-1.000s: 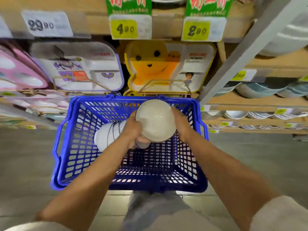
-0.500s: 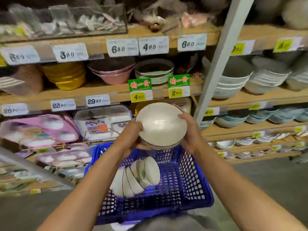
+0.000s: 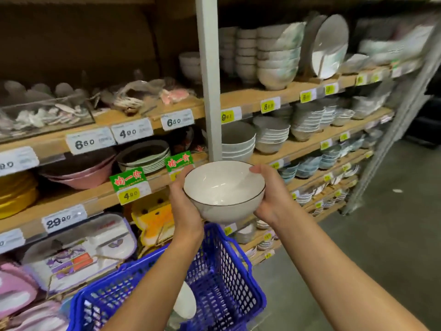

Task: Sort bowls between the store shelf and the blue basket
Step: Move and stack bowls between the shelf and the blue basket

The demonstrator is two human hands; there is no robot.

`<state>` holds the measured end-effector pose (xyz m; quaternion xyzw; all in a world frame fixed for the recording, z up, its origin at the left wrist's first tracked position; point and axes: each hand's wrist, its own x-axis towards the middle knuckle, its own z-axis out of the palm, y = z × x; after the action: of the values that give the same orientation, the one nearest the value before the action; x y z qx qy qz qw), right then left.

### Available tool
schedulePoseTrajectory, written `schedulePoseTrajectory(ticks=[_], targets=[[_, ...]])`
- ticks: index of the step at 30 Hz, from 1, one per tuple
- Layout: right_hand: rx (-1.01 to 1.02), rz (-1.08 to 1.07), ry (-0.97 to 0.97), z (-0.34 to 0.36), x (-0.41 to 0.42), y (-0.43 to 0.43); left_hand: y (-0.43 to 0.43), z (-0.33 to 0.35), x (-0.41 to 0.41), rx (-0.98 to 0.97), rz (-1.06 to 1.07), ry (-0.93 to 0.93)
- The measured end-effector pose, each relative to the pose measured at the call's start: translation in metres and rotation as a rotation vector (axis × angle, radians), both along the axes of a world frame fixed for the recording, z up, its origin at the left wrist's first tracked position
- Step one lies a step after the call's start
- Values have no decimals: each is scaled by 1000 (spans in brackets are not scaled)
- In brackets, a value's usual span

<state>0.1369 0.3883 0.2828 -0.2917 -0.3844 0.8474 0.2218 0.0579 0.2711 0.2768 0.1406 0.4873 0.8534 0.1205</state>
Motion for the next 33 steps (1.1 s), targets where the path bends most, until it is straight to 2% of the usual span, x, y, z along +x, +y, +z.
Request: schedulePoseTrajectory(ticks=[3, 7, 11, 23, 33], targets=[[64, -50, 19, 15, 23, 26, 28, 11, 15, 10, -82, 6], [241, -15, 80, 26, 46, 65, 70, 27, 30, 46, -73, -29], [318, -26, 114, 35, 62, 112, 117, 43, 49, 17, -68, -80], [308, -1, 169, 77, 88, 238, 231, 86, 87, 11, -100, -188], [266, 104, 153, 99, 28, 271, 259, 107, 39, 26, -6, -222]])
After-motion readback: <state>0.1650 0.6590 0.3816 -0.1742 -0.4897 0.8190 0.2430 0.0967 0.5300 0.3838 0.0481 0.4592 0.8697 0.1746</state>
